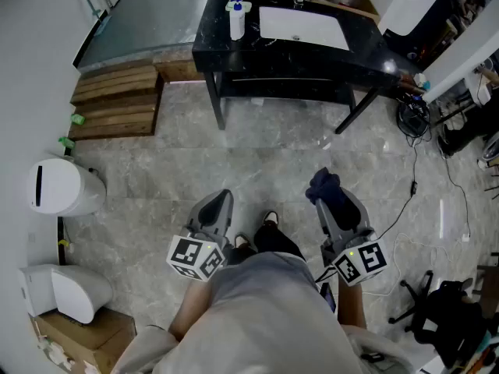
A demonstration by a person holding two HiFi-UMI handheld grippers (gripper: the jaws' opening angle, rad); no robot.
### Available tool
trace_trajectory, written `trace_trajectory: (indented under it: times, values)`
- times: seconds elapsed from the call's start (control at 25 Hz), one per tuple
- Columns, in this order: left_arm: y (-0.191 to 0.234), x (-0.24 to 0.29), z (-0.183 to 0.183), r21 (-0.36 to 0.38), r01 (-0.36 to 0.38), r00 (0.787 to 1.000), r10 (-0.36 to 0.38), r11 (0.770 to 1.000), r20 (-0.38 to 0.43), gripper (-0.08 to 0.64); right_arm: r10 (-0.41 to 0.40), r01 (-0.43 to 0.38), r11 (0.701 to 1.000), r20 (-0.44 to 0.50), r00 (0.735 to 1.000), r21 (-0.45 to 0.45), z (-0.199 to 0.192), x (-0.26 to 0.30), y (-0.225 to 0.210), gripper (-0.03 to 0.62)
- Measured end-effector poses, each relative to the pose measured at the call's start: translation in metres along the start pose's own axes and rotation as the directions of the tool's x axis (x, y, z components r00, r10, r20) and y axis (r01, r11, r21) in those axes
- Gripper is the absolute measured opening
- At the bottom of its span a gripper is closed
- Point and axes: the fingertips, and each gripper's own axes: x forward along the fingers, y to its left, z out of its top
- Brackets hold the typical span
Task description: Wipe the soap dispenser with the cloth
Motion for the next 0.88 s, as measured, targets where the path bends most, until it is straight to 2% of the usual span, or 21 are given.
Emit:
trace_trajectory:
  times: [0.56,0.88]
  values:
    - [-0.004,0.052,0.012,0.03,-0.02,1.0,0.02,0.999,0.003,0.006,0.029,-0.029,1.0,-0.008,1.0,0.001,0.013,0.027,-0.044,0.17]
    - [-0.014,0.081,0.025,0.051,-0.016,1.0,0.015,0.999,0.015,0.006,0.087,-0.089,0.995,0.045,0.995,0.043,0.029,0.049,-0.068,0.173]
